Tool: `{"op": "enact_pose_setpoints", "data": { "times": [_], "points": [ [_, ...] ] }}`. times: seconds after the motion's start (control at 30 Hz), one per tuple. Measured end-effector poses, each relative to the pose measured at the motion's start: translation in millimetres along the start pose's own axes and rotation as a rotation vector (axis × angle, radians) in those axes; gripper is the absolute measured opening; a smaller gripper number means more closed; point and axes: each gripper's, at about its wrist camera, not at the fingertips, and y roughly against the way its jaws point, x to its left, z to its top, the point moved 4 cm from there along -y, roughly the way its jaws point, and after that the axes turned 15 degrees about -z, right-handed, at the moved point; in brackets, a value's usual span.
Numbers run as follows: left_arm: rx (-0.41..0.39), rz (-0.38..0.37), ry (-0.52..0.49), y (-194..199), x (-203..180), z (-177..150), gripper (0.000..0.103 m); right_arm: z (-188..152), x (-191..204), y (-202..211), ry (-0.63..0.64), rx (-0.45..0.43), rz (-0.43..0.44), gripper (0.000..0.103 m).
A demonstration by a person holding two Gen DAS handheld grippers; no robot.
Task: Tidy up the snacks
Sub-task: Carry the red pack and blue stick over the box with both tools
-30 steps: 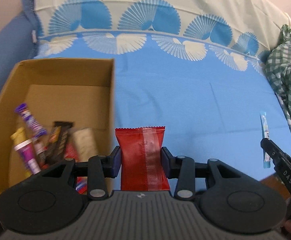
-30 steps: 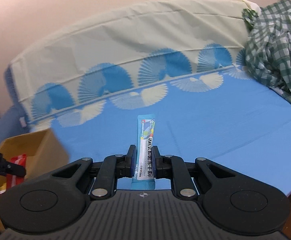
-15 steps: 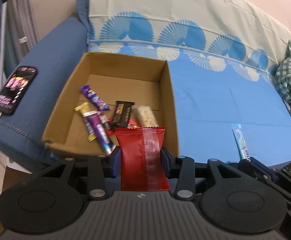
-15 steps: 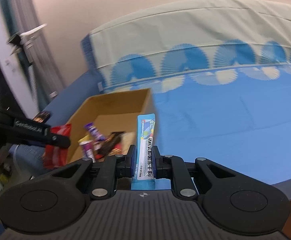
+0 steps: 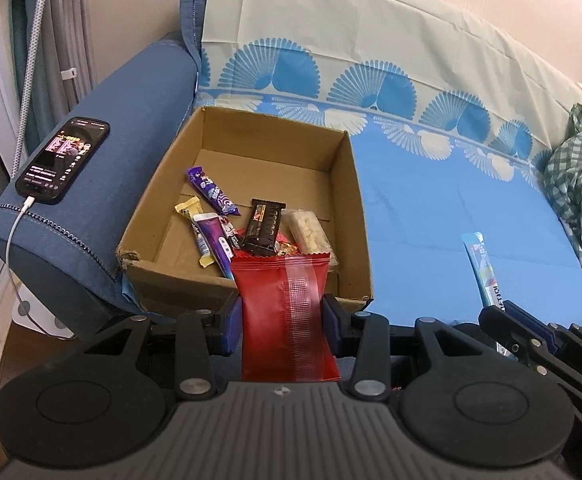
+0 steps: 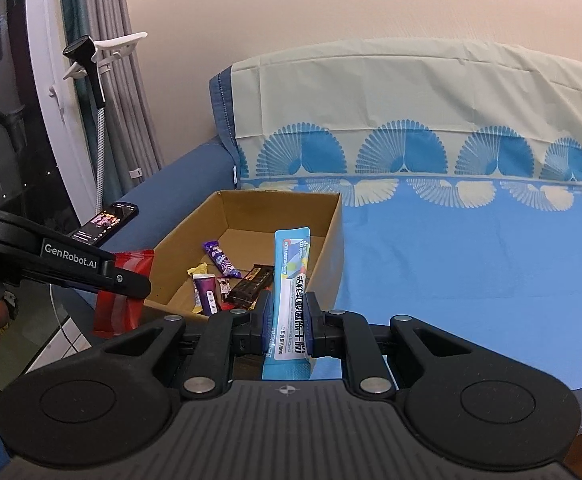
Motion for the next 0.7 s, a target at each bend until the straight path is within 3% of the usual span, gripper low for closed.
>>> {"op": "enact_pose_setpoints", "data": {
  "times": [0.7],
  "points": [
    [0.048,0.067,0.013,-23,26,12,0.046,2,12,-23,0.057,0.044,0.0,0.017]
  ]
}}
